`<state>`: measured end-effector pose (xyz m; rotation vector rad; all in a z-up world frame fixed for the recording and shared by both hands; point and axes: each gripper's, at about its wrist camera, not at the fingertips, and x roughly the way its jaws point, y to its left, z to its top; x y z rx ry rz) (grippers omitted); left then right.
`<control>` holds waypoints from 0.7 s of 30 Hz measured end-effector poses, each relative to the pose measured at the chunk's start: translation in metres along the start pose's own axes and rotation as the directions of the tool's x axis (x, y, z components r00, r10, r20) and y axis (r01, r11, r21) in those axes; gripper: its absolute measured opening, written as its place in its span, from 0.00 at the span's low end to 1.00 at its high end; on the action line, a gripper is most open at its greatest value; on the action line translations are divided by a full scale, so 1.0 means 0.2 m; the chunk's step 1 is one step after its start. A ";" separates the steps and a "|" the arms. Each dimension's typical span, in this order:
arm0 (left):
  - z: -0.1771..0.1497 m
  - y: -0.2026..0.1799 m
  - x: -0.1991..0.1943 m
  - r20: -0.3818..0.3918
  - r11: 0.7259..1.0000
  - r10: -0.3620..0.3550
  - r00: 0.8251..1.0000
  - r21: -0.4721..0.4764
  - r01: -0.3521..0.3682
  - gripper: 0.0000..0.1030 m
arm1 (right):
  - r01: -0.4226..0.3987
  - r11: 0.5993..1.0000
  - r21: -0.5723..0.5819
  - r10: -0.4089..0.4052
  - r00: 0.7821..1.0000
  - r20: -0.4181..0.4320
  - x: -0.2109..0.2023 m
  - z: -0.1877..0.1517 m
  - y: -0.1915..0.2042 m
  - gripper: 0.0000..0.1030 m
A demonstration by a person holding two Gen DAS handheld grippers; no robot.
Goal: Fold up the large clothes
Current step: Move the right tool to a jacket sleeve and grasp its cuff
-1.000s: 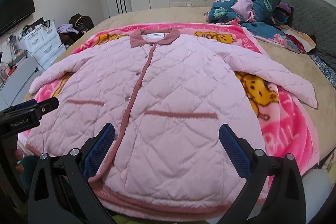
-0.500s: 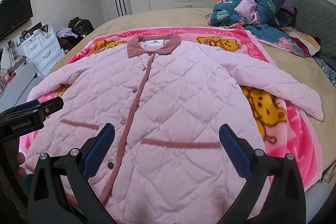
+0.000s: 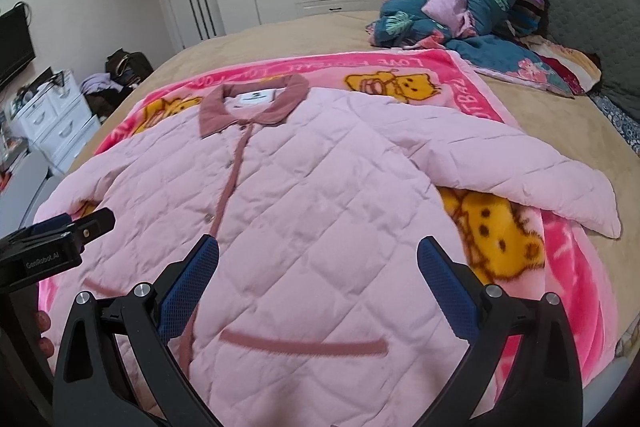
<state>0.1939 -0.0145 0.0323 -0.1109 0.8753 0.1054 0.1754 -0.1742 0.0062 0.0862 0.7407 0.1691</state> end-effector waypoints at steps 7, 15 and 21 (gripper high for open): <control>0.09 -0.08 0.12 -0.021 1.000 -0.024 0.999 0.008 0.024 0.91 | 0.044 0.996 0.072 -0.042 0.999 -0.017 0.12 0.07 -0.16 0.96; 0.16 -0.17 0.23 -0.044 0.998 -0.042 0.998 0.037 0.044 0.91 | 0.130 0.970 0.204 -0.125 0.991 -0.037 0.22 0.10 -0.46 0.96; 0.19 -0.23 0.30 -0.067 0.998 -0.034 0.997 0.054 0.037 0.91 | 0.200 0.926 0.320 -0.191 0.980 -0.060 0.26 0.10 -0.76 0.96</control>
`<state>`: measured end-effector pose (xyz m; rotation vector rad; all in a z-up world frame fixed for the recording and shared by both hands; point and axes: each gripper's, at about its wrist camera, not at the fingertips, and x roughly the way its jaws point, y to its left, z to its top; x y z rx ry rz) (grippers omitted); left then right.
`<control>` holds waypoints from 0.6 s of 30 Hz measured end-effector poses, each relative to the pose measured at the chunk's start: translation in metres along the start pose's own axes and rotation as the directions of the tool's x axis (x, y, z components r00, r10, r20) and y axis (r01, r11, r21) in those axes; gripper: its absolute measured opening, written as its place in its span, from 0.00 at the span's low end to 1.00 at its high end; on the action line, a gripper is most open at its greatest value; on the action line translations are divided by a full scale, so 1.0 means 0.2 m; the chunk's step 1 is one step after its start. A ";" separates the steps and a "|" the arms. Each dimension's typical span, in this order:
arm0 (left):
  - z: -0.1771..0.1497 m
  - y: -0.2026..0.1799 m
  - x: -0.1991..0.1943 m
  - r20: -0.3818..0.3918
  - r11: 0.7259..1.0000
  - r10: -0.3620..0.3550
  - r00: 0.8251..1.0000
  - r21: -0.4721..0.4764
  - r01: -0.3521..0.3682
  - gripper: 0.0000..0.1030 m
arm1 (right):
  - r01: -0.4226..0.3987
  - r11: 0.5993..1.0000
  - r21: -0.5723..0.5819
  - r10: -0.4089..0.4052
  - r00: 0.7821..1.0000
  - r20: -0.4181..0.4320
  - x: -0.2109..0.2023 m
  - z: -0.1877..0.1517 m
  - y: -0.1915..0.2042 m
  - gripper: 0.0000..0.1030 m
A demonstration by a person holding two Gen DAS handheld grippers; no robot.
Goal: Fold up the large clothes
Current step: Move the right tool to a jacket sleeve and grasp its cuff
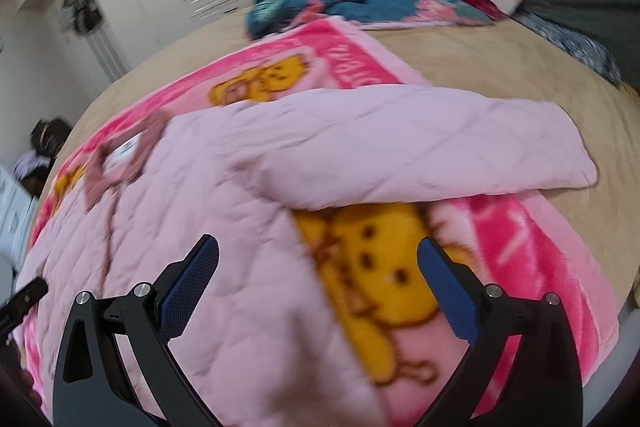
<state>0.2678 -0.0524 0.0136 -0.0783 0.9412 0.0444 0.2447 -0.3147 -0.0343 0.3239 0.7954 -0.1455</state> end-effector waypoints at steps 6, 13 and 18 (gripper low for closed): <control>0.02 -0.06 0.05 -0.014 1.000 0.002 1.000 0.003 -0.001 0.91 | 0.056 0.992 0.113 -0.056 0.998 0.002 0.06 0.07 -0.27 0.96; 0.05 -0.14 0.12 -0.035 1.000 0.002 0.999 0.003 -0.002 0.91 | 0.097 0.959 0.266 -0.092 0.995 -0.032 0.14 0.12 -0.59 0.96; 0.06 -0.18 0.15 -0.043 1.000 0.003 0.999 0.013 -0.002 0.91 | 0.118 0.917 0.381 -0.104 0.993 -0.057 0.20 0.14 -0.80 0.96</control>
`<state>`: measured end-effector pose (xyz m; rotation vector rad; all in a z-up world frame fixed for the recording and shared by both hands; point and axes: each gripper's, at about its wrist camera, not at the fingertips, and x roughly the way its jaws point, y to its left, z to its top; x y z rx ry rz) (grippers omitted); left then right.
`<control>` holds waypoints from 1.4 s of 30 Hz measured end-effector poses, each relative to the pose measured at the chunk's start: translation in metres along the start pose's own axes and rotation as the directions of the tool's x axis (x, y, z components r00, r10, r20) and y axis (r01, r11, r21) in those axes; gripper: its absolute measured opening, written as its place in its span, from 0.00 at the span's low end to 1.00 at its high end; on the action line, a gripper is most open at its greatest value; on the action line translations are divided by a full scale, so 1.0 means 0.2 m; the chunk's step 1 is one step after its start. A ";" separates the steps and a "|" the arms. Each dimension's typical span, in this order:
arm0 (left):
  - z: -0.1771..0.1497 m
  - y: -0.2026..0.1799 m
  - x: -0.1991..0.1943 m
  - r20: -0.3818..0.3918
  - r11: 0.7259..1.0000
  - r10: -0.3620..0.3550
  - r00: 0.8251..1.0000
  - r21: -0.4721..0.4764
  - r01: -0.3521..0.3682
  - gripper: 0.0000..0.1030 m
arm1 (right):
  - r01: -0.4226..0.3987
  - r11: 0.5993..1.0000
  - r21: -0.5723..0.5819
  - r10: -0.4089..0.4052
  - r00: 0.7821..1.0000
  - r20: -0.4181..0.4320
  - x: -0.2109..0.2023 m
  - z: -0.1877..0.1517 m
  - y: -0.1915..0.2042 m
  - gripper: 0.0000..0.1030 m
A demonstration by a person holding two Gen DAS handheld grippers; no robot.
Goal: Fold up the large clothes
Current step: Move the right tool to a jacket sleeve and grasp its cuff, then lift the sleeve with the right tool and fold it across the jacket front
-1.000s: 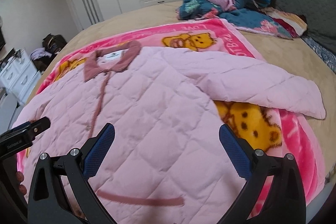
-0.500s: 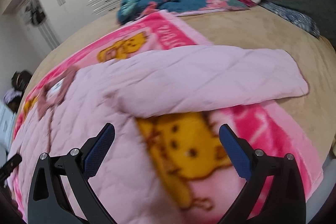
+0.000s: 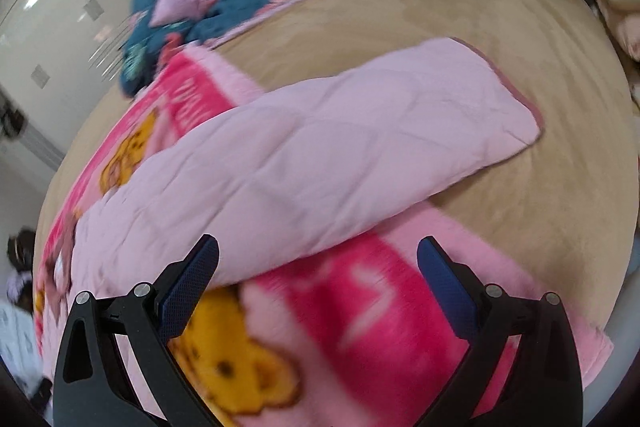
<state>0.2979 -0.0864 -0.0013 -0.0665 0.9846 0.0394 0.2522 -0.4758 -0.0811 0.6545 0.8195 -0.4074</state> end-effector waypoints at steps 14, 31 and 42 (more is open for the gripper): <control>0.04 -0.01 -0.01 -0.003 0.999 0.027 1.000 -0.026 -0.028 0.91 | -0.010 0.955 0.297 0.008 1.000 0.008 0.23 0.22 -0.35 0.94; 0.16 0.09 -0.15 0.020 0.998 0.021 1.000 -0.054 -0.020 0.91 | -0.267 0.956 -0.120 0.290 0.920 0.263 -0.17 0.48 0.20 0.22; 0.30 0.40 -0.35 0.076 0.993 0.073 0.994 -0.093 -0.066 0.91 | -0.349 0.813 -0.466 0.497 0.833 0.243 -0.53 0.34 0.96 0.21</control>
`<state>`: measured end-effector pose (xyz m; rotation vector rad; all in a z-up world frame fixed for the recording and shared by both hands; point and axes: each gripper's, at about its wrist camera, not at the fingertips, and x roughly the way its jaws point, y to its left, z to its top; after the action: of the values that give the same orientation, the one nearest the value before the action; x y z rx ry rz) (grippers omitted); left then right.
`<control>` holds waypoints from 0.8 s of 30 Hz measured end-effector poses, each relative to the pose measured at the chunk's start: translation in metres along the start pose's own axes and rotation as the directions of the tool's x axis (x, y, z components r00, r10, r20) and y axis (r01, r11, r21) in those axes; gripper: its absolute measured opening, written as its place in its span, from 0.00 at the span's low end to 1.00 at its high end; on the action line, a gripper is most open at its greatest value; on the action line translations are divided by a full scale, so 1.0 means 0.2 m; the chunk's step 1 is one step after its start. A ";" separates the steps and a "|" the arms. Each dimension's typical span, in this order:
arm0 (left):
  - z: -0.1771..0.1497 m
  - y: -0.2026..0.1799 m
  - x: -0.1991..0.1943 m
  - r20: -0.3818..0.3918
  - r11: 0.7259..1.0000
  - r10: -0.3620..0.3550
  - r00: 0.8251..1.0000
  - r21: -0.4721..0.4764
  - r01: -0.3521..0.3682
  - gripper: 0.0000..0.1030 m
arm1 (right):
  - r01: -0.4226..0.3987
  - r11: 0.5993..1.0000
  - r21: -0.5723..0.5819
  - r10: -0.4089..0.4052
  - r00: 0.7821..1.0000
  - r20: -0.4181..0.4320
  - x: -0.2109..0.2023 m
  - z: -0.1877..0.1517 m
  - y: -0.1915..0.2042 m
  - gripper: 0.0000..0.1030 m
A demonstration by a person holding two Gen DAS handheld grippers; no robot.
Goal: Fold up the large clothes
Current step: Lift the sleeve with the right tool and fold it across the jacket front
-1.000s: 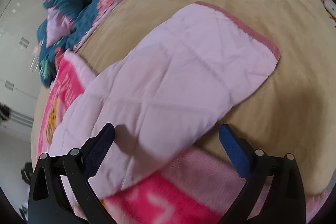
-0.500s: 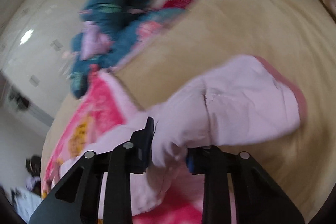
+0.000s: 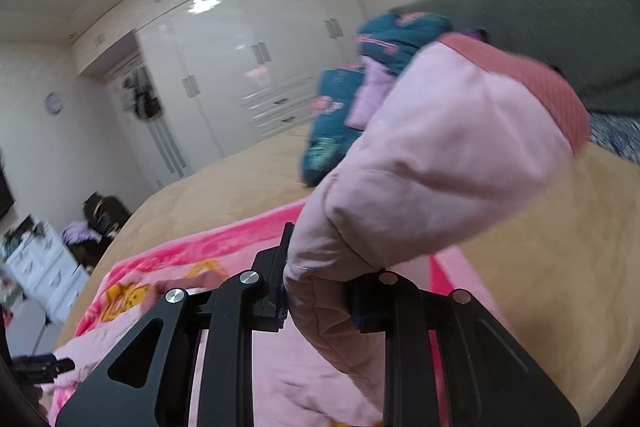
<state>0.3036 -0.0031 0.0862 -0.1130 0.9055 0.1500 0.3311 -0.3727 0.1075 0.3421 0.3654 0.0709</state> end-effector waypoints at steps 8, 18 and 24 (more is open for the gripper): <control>0.04 0.25 -0.06 0.022 0.997 0.001 1.000 -0.071 0.001 0.91 | -0.101 0.991 -0.087 0.099 0.995 -0.034 0.10 -0.03 0.41 0.21; 0.03 0.39 -0.05 0.016 0.991 -0.047 0.999 -0.124 0.049 0.91 | -0.192 0.969 -0.158 0.183 0.981 -0.068 0.14 -0.14 0.78 0.21; -0.02 0.48 -0.03 0.005 0.986 -0.059 0.998 -0.153 0.059 0.91 | -0.245 0.956 -0.163 0.226 0.966 -0.125 0.20 -0.29 0.95 0.21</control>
<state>0.2807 0.0904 0.0853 -0.2822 0.8891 0.1641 0.3466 -0.1709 0.1071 0.2043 0.4178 0.3548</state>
